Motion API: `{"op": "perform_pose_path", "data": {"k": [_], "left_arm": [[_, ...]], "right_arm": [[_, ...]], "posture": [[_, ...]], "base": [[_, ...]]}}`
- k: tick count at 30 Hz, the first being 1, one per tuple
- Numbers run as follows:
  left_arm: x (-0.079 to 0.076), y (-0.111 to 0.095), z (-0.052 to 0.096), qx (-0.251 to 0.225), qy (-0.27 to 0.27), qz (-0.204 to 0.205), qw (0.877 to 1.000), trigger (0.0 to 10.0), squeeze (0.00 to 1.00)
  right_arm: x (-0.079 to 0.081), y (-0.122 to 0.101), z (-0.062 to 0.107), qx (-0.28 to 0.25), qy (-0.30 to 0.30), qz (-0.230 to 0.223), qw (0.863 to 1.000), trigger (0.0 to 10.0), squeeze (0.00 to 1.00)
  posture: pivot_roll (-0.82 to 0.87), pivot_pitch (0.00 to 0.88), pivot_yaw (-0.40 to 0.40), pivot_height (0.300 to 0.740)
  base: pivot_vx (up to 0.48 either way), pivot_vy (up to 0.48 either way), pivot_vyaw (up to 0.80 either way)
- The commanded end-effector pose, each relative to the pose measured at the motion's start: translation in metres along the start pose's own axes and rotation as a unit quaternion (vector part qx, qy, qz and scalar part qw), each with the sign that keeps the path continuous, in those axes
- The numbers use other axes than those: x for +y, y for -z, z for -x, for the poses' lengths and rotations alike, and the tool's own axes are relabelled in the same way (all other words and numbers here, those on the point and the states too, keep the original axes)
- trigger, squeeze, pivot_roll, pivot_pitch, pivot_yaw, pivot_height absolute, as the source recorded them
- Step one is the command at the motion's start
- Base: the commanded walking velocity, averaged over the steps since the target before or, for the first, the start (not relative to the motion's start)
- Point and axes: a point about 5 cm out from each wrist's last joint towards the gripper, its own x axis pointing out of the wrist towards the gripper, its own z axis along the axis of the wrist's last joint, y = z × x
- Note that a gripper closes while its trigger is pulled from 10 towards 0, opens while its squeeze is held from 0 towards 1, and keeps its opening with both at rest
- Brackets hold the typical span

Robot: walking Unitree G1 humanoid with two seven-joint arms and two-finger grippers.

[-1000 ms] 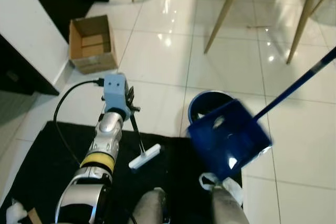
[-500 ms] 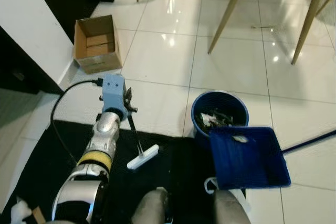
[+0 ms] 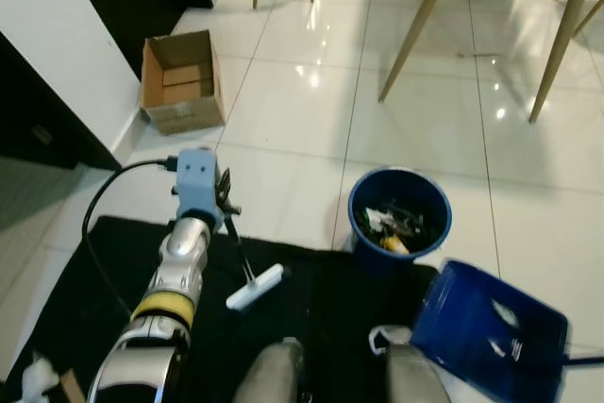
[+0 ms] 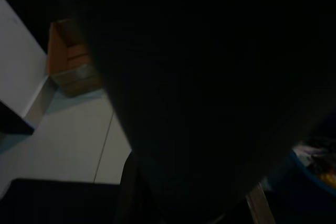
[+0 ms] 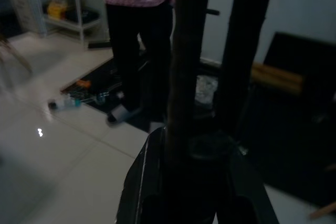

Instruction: Sweep floor

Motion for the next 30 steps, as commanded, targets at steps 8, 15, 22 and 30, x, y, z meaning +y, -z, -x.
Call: {"op": "perform_pose_path", "data": {"k": [8, 15, 22, 30], "left_arm": [[-0.004, 0.021, 0.011, 0.037, -0.003, -0.013, 0.999, 10.0, 0.00], [-0.020, 0.014, 0.009, 0.024, 0.006, -0.003, 1.000, 10.0, 0.00], [-0.016, 0.018, 0.016, 0.034, 0.002, 0.001, 0.999, 10.0, 0.00], [-0.013, 0.020, 0.032, 0.042, 0.057, 0.021, 0.997, 10.0, 0.00]], "right_arm": [[0.063, 0.088, 0.016, 0.094, -0.166, 0.086, 0.978, 10.0, 0.00], [0.135, 0.150, 0.054, 0.118, -0.269, 0.097, 0.951, 10.0, 0.00], [0.171, 0.197, 0.090, 0.206, -0.320, 0.136, 0.914, 10.0, 0.00], [0.184, 0.209, 0.106, 0.261, -0.375, 0.149, 0.877, 10.0, 0.00]], "posture": [[-0.07, 0.105, 0.021, 0.740], [-0.04, 0.112, -0.006, 0.740], [-0.01, 0.123, -0.028, 0.740], [0.01, 0.165, -0.030, 0.740]], "base": [[0.000, 0.000, 0.00], [0.000, 0.000, 0.00], [0.000, 0.000, 0.00], [0.000, 0.000, 0.00]]}}
